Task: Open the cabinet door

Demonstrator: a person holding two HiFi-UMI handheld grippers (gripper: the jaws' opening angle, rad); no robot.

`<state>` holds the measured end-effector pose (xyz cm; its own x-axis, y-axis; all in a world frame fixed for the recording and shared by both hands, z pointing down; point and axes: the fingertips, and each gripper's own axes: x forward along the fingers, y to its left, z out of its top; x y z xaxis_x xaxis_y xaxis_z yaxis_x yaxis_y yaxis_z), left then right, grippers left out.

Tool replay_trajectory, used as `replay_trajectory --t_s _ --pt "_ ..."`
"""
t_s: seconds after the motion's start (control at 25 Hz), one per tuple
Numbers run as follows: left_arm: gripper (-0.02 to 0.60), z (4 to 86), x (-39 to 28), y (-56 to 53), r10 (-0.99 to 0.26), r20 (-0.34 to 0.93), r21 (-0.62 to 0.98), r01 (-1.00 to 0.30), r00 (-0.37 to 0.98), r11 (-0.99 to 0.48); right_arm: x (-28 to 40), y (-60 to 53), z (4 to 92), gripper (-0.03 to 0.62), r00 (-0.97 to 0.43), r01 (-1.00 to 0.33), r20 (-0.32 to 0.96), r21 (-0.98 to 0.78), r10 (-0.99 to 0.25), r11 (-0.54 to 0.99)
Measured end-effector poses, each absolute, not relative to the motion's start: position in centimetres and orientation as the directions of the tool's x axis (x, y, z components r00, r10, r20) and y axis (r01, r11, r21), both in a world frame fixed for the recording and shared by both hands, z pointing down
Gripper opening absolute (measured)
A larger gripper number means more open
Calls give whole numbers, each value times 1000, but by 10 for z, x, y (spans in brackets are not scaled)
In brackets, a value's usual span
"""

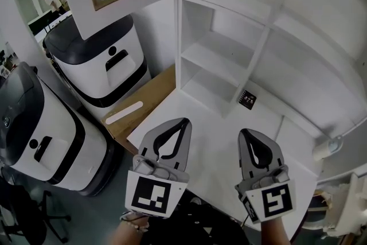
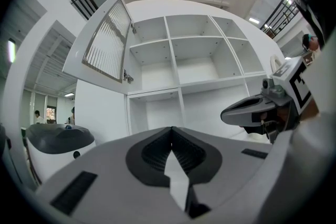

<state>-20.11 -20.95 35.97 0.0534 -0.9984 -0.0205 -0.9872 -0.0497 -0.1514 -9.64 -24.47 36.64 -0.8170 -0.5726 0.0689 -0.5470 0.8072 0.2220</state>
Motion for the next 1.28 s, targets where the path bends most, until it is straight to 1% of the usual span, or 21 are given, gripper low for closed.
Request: replay_trajectory --t_s 1.28 --pt "2 368 -205 -215 -999 -6 -123 -991 49 -48 -104 -249 371 0 -817 -545 79 213 -571 811"
